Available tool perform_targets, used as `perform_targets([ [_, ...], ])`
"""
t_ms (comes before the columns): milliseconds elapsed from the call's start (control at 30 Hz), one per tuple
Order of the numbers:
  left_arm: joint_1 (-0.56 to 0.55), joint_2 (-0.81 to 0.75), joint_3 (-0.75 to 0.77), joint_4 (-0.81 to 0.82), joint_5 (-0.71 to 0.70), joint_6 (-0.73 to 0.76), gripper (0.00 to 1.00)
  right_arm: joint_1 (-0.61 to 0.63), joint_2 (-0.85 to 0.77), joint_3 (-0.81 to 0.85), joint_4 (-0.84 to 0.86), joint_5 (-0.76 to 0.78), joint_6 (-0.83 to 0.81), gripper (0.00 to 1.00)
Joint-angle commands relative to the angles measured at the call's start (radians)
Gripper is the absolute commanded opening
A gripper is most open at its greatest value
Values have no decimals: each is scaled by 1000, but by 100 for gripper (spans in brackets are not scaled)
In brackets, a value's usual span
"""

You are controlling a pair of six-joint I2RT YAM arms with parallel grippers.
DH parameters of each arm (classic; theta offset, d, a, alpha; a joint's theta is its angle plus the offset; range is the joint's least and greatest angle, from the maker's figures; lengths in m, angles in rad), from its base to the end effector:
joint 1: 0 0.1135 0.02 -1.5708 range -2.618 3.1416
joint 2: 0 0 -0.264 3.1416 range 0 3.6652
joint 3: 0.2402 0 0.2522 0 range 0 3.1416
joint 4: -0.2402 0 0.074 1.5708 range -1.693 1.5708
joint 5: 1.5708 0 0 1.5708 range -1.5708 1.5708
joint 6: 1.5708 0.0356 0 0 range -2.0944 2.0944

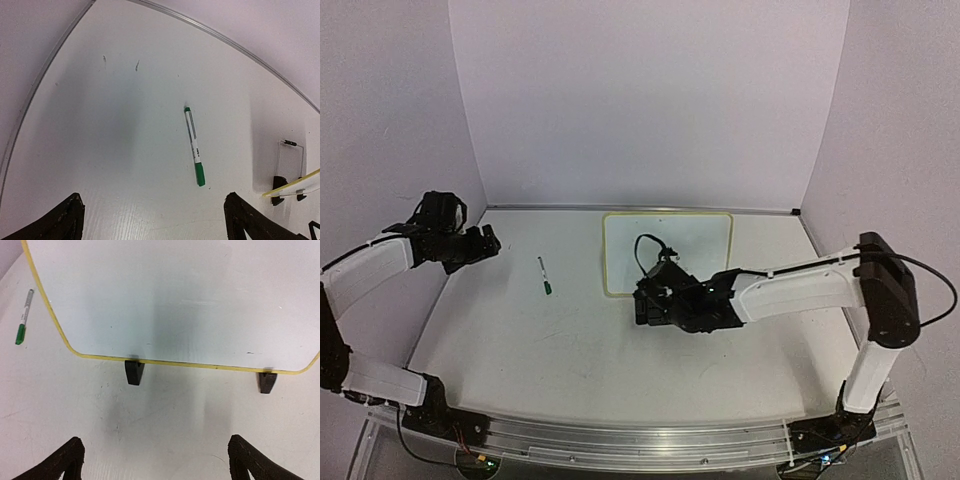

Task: Write a sentence on the whiteboard
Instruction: Move the whiteboard stand to the center of the board, then pick up the whiteboard marker from the corner of the board.

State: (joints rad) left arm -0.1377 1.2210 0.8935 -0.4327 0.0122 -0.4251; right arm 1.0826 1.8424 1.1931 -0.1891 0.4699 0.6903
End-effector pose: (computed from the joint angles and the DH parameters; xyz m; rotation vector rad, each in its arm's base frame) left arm 0.2577 -0.0361 0.2640 -0.3304 2.3264 -0.2937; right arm 0.1985 0.3395 0.1889 -0.2421 2.3065 0.3368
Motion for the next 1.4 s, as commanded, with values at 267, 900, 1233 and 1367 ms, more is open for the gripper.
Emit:
perform_targets([
  [267,-219,460,193,76,-76,-143,85,-226,-348,-217,68,-180,-159,97],
  [900,-246,804,436,5,-87,-88,42,-380,-410,-218,68,-317,-158,89],
  [1233,-246,827,420,-33,-114,-104,9,-380,-480,-235,61,-315,-152,88],
  [1367,-246,811,376,-23,-106,-105,0,-380,-526,-239,47,-319,-154,88],
])
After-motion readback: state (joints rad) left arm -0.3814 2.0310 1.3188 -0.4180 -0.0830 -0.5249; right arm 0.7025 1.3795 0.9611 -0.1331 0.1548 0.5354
